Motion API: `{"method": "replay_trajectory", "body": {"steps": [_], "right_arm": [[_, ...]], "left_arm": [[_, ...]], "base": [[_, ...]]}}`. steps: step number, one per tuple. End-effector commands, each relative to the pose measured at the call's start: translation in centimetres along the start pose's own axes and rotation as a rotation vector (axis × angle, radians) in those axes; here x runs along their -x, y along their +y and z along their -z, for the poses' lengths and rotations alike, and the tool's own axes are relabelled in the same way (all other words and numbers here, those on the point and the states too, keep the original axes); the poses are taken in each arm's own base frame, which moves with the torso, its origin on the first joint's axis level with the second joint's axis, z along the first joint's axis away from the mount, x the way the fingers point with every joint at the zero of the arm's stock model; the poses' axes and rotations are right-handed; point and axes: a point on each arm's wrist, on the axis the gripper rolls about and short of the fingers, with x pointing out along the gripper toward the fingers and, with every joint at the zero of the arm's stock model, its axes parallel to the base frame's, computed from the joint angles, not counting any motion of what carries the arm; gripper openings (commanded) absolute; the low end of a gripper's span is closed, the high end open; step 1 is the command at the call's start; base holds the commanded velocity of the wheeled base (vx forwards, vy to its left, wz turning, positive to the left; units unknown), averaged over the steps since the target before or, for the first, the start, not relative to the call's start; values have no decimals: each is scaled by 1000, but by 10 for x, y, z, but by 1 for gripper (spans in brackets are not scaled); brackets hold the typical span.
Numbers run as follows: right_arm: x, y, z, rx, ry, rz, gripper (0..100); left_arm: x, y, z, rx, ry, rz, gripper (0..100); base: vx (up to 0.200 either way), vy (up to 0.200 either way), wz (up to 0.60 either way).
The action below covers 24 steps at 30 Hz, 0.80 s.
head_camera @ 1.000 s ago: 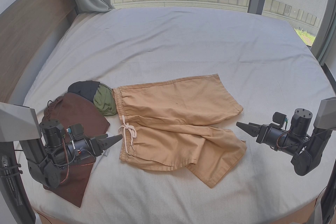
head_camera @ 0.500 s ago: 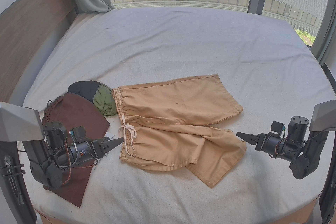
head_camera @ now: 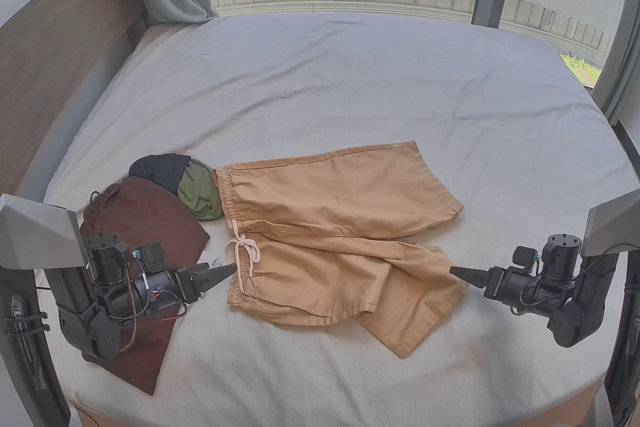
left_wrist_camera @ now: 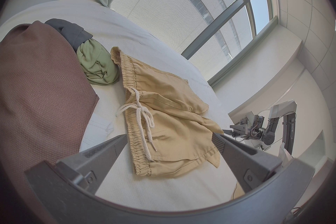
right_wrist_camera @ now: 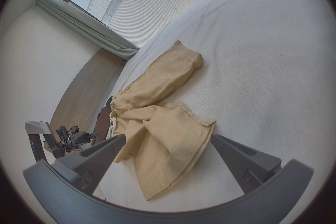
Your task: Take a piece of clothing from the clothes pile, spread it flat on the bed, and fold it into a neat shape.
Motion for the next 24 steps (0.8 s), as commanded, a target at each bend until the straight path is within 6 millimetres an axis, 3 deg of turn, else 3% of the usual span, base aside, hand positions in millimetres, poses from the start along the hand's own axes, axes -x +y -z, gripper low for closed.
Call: {"method": "replay_trajectory", "body": {"steps": [1, 8, 14, 24], "right_arm": [[-5, -12, 10, -32, 37, 29, 100], [-14, -18, 15, -78, 50, 31, 100], [-24, -15, 6, -173, 17, -1, 100], [-33, -13, -5, -187, -46, 3, 100]], "left_arm": [[0, 1, 0, 0, 0, 0, 100], [-1, 1, -2, -5, -7, 1, 100], [-1, 1, -2, -6, -8, 3, 100], [-2, 1, -3, -9, -10, 5, 100]], "base": [[0, 0, 0], [0, 0, 0], [0, 0, 0], [0, 0, 0]]}}
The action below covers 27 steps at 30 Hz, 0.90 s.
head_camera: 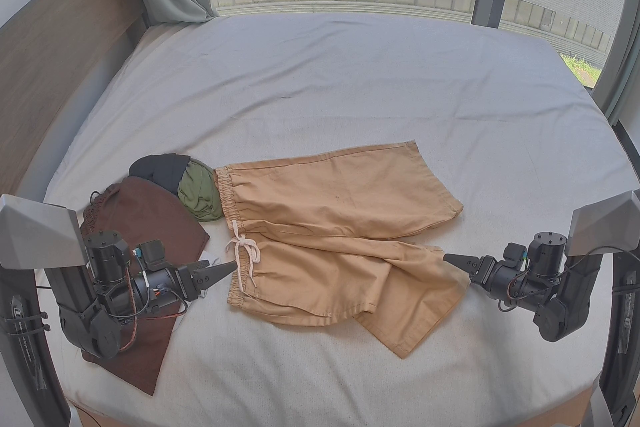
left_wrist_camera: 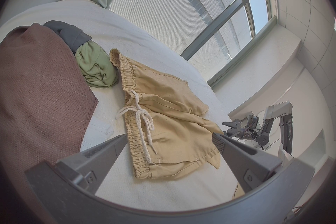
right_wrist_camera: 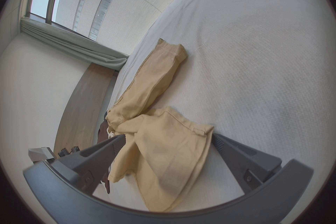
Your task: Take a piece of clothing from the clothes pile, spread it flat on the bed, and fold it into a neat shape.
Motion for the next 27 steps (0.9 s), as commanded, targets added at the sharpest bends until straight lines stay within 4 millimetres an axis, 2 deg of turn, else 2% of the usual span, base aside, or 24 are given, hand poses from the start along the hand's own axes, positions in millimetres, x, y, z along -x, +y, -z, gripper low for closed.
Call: {"method": "replay_trajectory", "body": {"steps": [1, 5, 6, 15, 27], "right_arm": [[-3, 1, -3, -5, -14, -6, 100], [-3, 0, -3, -10, -17, -3, 100], [-3, 0, -3, -10, -17, -3, 0], [-3, 0, -9, -2, -38, -6, 0], [-29, 0, -35, 56, -170, -29, 0]], "left_arm": [[0, 0, 0, -1, 0, 2, 100], [0, 0, 0, -1, 0, 2, 100], [0, 0, 0, 1, 1, 2, 100], [0, 0, 0, 0, 1, 2, 100], [-1, 0, 1, 2, 3, 3, 100]], "base": [[0, 0, 0], [0, 0, 0], [0, 0, 0], [0, 0, 0], [0, 0, 0]]}}
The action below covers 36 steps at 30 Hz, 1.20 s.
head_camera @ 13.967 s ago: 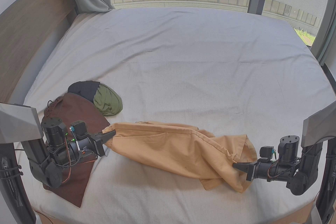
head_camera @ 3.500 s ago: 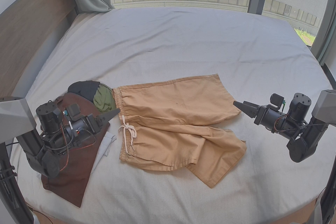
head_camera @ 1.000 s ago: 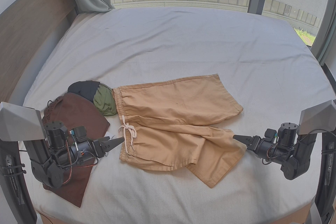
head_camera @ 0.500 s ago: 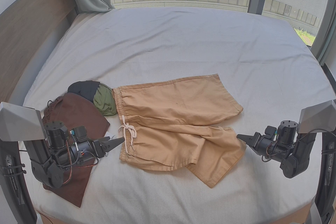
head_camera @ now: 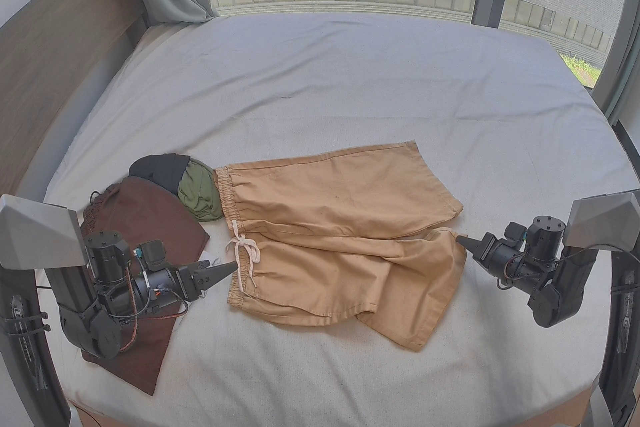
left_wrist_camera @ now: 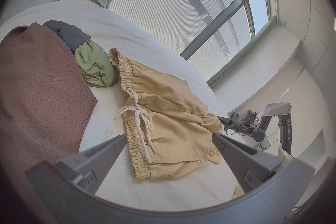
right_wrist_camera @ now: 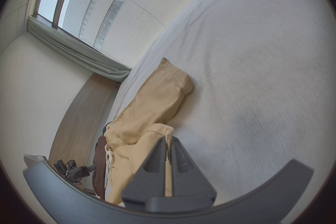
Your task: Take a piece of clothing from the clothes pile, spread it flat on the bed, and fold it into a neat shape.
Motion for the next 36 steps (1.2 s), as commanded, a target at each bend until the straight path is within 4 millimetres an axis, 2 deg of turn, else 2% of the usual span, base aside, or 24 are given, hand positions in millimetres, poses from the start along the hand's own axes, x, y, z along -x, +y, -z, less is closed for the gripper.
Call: {"method": "replay_trajectory", "body": {"steps": [1, 6, 23, 36], "right_arm": [[-11, -2, -7, 17, -43, -9, 0], [-23, -5, -14, 37, -101, -2, 0], [-36, 4, -24, 62, -142, -52, 0], [-51, -11, -19, 109, -176, -13, 0]], "left_arm": [[0, 1, 0, 2, 1, -1, 100], [0, 1, 0, 2, 1, -1, 100], [0, 1, 0, 1, -1, 1, 100], [0, 1, -1, 0, -2, 2, 100]], "base": [[0, 0, 0], [0, 0, 0], [0, 0, 0], [0, 0, 0]]}}
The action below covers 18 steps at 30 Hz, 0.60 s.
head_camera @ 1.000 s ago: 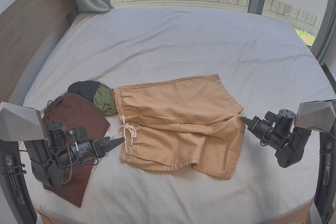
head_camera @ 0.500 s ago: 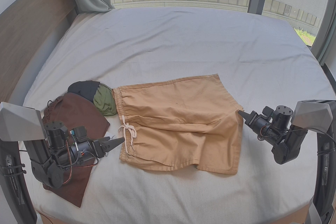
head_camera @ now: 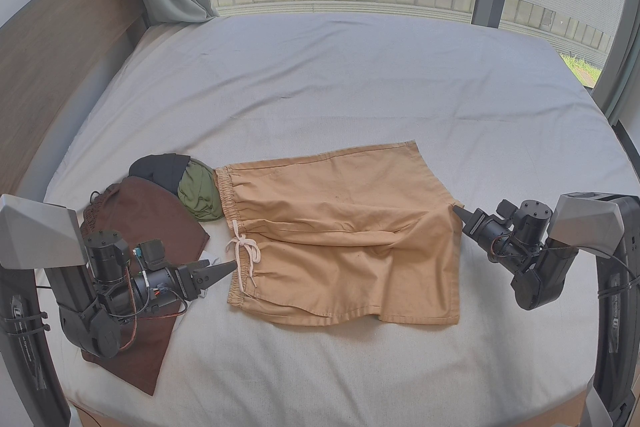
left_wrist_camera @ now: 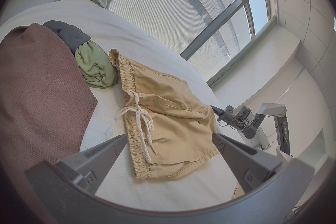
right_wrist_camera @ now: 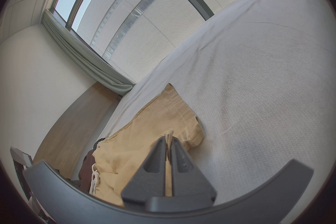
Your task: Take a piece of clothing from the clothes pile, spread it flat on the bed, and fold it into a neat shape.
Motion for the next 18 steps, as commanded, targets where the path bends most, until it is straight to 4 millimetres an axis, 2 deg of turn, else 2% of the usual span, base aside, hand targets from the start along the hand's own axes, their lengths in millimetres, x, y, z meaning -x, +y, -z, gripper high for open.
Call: {"method": "replay_trajectory", "body": {"steps": [1, 8, 9, 14, 17, 18], "right_arm": [[-3, -4, 6, -3, 11, 7, 0], [-1, -2, 4, 0, 11, -1, 0], [-1, -1, 5, 2, 11, -3, 100], [-1, 7, 4, 18, 11, -18, 100], [9, 13, 2, 46, 26, -13, 100], [19, 19, 0, 64, 49, -13, 100]], "left_arm": [[0, 0, 1, 2, 3, -1, 100], [-1, 1, 0, -2, -3, -1, 100], [-1, 1, 0, 0, 0, -1, 100], [-2, 1, 1, 1, 1, -2, 100], [-2, 1, 1, 0, 0, -2, 100], [-2, 1, 1, 1, 2, -1, 100]], "base": [[0, 0, 0], [0, 0, 0], [0, 0, 0], [0, 0, 0], [0, 0, 0], [0, 0, 0]]}}
